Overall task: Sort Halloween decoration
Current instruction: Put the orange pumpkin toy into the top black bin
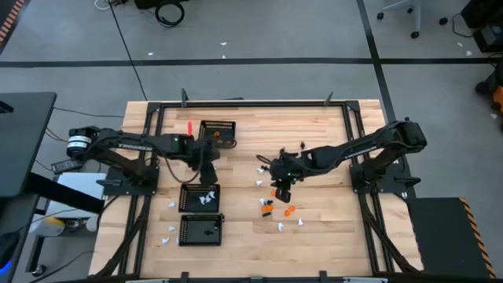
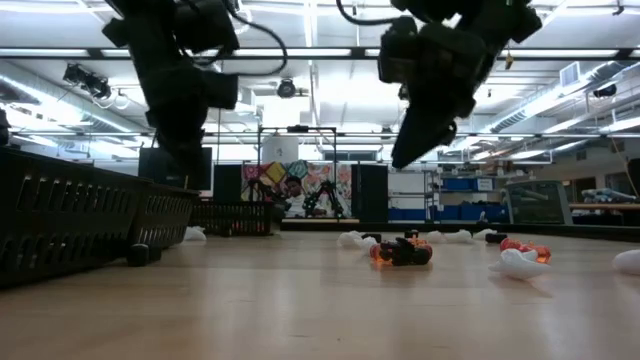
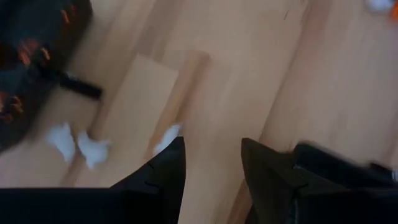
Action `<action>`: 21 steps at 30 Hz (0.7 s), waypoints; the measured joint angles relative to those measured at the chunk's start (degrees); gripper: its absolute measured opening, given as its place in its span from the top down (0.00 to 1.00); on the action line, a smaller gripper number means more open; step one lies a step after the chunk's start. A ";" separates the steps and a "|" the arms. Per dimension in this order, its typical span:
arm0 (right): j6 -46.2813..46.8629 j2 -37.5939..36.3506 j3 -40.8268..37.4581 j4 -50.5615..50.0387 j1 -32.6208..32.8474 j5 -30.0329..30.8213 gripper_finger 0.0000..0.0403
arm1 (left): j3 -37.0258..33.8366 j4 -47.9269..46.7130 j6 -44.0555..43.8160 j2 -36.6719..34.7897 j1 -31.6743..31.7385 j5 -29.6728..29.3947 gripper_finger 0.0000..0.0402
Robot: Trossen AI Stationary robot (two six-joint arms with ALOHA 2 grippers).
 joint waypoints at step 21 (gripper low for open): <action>-5.07 12.90 -0.27 1.68 3.42 0.56 0.38 | 0.02 1.01 -9.63 -10.26 -13.88 -15.18 0.60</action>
